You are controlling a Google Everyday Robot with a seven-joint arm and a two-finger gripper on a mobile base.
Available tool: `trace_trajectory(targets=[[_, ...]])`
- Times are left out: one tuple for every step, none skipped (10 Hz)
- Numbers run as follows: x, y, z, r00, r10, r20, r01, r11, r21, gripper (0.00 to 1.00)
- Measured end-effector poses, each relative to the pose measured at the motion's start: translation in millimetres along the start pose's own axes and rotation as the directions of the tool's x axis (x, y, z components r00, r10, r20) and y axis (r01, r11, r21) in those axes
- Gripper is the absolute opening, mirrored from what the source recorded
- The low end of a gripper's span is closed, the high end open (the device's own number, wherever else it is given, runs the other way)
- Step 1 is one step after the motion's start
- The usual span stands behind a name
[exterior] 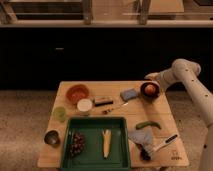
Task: Place apple in table surface
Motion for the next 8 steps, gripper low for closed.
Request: trace_trajectory(targets=[[0.7, 1.1, 2.1, 1.0, -0.003, -0.003, 0.003, 1.0, -0.005, 0.63], [1.9, 2.0, 2.9, 1.0, -0.005, -0.006, 0.005, 1.0, -0.01, 0.62], [3.6, 4.1, 4.4, 1.0, -0.007, -0.011, 0.007, 1.0, -0.018, 0.63], [3.7, 4.6, 5.2, 1.0, -0.008, -0.012, 0.008, 1.0, -0.021, 0.64], [5.2, 5.9, 6.9, 1.0, -0.011, -0.015, 0.01, 0.999, -0.031, 0.69], [5.9, 7.3, 11.0, 1.0, -0.01, -0.016, 0.01, 0.999, -0.047, 0.73], [5.7, 7.1, 16.5, 1.0, -0.011, -0.015, 0.01, 0.998, -0.061, 0.73], [7.2, 9.1, 18.6, 1.0, -0.008, -0.017, 0.007, 0.998, -0.069, 0.73]])
